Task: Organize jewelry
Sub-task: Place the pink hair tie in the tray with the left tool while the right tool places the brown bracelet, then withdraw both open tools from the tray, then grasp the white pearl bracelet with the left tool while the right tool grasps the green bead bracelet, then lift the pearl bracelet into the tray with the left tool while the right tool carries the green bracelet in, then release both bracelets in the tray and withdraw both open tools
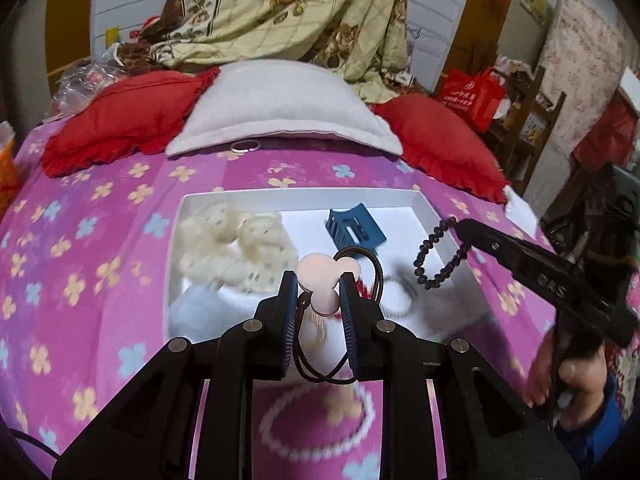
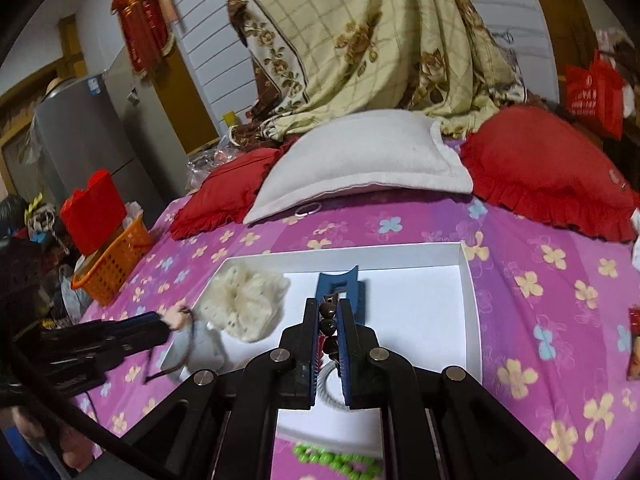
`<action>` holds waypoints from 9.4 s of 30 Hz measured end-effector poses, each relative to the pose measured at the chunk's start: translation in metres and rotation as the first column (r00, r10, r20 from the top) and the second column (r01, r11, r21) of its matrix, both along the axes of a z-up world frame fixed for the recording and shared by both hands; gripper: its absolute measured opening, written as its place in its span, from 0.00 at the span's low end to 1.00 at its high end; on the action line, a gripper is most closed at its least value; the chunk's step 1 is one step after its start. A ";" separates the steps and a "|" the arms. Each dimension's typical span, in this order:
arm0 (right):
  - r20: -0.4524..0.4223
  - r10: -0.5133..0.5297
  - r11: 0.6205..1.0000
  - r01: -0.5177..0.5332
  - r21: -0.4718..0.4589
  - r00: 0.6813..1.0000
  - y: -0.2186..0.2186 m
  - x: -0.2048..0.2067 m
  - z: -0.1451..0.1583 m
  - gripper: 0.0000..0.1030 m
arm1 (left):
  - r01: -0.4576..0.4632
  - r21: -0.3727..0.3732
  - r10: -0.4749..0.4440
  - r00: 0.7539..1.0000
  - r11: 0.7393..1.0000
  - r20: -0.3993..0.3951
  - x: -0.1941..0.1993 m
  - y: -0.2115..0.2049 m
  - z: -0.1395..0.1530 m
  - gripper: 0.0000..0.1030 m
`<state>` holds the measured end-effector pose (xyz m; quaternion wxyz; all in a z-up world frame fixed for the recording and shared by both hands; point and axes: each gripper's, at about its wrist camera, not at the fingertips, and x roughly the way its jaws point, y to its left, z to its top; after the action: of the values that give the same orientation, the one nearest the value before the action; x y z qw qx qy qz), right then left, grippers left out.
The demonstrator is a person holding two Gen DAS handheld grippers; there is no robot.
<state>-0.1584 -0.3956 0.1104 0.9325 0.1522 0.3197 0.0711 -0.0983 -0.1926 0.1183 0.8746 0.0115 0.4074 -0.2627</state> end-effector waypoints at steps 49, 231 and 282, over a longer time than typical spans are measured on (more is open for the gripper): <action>0.080 -0.052 0.998 0.054 -0.029 0.995 0.017 -0.086 0.016 0.38 | -0.283 0.242 0.218 0.939 0.928 0.265 -0.148 0.018 0.051 0.42; 0.047 0.005 1.000 -0.005 0.000 0.999 0.007 -0.038 0.017 0.08 | -0.131 0.258 0.066 0.967 0.957 0.246 -0.109 -0.014 0.047 0.08; -0.154 -0.096 0.994 0.088 -0.059 0.983 -0.011 -0.010 -0.048 0.32 | -0.121 0.277 0.094 0.990 0.953 0.109 -0.066 -0.053 -0.031 0.45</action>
<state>-0.1681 -0.4063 0.0624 0.9105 0.1476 0.3863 0.0074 -0.1642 -0.2453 0.0872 0.8953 0.1267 0.3988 -0.1529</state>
